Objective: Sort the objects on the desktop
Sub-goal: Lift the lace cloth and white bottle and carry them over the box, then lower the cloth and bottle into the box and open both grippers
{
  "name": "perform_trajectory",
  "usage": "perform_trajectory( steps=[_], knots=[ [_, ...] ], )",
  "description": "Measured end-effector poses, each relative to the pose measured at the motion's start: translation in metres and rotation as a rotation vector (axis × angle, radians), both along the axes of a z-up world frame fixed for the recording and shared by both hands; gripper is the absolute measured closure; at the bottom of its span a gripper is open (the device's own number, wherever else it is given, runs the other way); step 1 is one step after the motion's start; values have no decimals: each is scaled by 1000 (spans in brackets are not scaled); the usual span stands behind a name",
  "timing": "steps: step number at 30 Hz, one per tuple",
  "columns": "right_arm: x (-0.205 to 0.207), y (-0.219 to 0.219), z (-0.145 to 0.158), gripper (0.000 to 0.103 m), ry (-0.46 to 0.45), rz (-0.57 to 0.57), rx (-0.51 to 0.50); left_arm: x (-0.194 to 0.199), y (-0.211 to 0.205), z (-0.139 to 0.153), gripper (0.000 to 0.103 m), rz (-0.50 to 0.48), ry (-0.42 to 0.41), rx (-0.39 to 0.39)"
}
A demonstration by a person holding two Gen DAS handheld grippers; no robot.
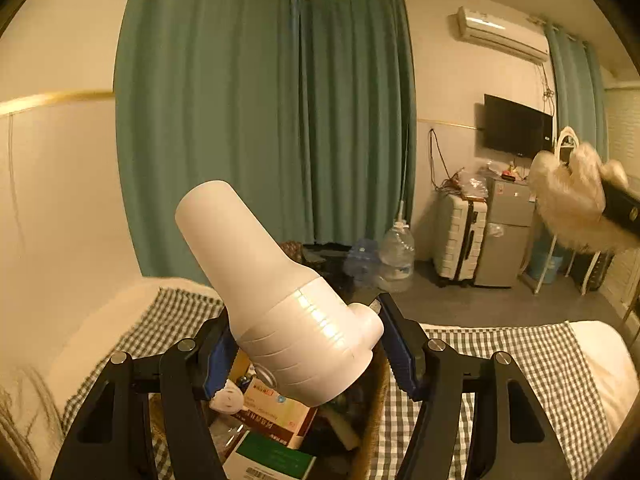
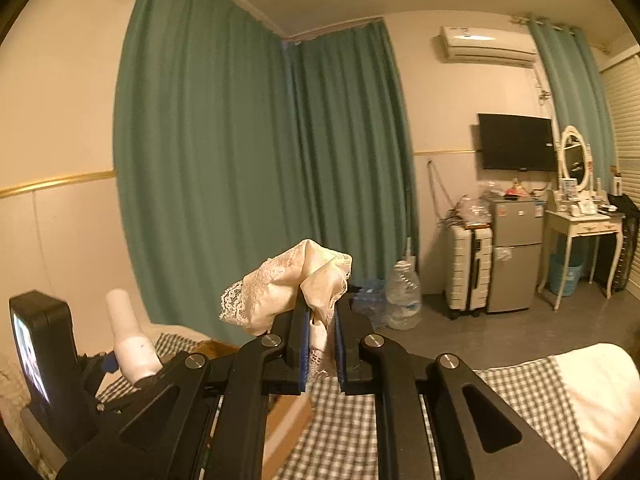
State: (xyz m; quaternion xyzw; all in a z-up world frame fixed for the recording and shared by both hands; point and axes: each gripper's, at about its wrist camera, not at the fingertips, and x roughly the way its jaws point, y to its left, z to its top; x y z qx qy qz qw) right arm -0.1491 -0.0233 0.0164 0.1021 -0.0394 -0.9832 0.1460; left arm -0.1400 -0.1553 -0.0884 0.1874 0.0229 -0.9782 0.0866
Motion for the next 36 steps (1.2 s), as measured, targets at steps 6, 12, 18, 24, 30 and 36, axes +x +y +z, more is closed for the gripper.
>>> perform_trajectory(
  steps=[6, 12, 18, 24, 30, 36],
  knots=[
    [-19, -35, -22, 92, -44, 56, 9, -12, -36, -15, 37, 43, -56, 4],
    [-40, -63, -49, 92, -92, 105, 21, -22, -63, -33, 37, 27, -104, 72],
    [-69, -91, -78, 92, -161, 163, 50, -48, -75, -60, 37, 58, -216, 64],
    [-102, -118, -114, 92, -258, 202, 111, -73, -81, -98, 37, 18, -363, 96],
    [-129, -135, -148, 92, -365, 241, 183, -87, -80, -120, 37, 6, -479, 99],
    [-136, -148, -167, 89, -414, 265, 262, -83, -78, -127, 28, 0, -505, 95]
  ],
)
